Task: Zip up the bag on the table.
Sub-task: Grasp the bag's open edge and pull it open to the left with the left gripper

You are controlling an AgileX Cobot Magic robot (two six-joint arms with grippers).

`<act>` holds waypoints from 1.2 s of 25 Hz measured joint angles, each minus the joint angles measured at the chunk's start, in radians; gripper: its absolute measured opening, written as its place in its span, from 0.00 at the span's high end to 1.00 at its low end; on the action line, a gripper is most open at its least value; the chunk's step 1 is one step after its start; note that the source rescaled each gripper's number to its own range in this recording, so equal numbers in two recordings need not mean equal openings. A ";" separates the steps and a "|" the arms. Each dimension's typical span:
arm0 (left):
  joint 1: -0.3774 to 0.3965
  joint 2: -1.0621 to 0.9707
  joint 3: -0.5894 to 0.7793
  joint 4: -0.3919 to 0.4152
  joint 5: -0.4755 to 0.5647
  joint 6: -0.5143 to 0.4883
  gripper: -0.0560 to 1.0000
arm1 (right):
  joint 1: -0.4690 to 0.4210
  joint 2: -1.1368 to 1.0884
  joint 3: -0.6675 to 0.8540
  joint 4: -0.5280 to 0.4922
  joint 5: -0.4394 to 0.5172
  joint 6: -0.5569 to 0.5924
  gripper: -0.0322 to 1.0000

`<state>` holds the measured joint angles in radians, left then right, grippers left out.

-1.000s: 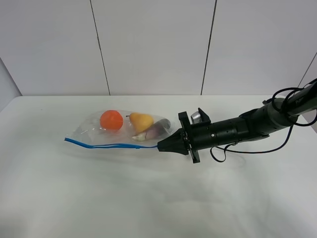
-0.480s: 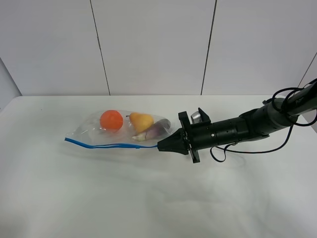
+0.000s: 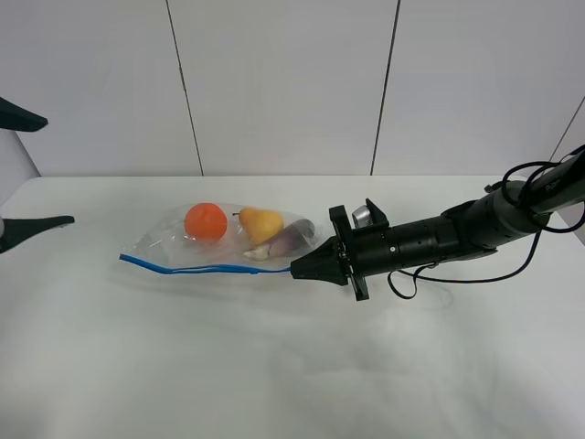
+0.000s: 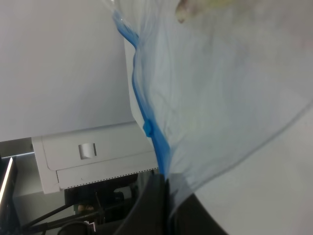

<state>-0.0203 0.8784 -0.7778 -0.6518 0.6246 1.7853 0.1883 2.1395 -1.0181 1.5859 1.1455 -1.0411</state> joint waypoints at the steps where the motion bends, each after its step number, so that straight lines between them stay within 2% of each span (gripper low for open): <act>1: -0.024 0.000 0.009 -0.010 -0.001 0.010 0.00 | 0.000 0.000 0.000 0.000 0.000 0.000 0.97; 8: -0.211 0.000 0.086 -0.027 -0.090 0.020 0.00 | 0.000 0.000 0.000 0.000 0.000 0.000 0.97; 15: -0.345 0.033 0.177 -0.092 -0.229 0.015 0.00 | 0.000 0.000 0.000 0.000 -0.001 0.000 0.97; 25: -0.492 0.335 0.179 -0.105 -0.419 0.013 0.00 | 0.000 0.000 0.000 0.000 -0.002 0.001 0.97; 30: -0.604 0.494 0.179 -0.107 -0.589 -0.007 0.01 | 0.000 0.000 0.000 0.000 -0.002 0.002 0.97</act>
<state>-0.6243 1.3727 -0.5986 -0.7584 0.0361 1.7786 0.1883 2.1395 -1.0181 1.5859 1.1436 -1.0392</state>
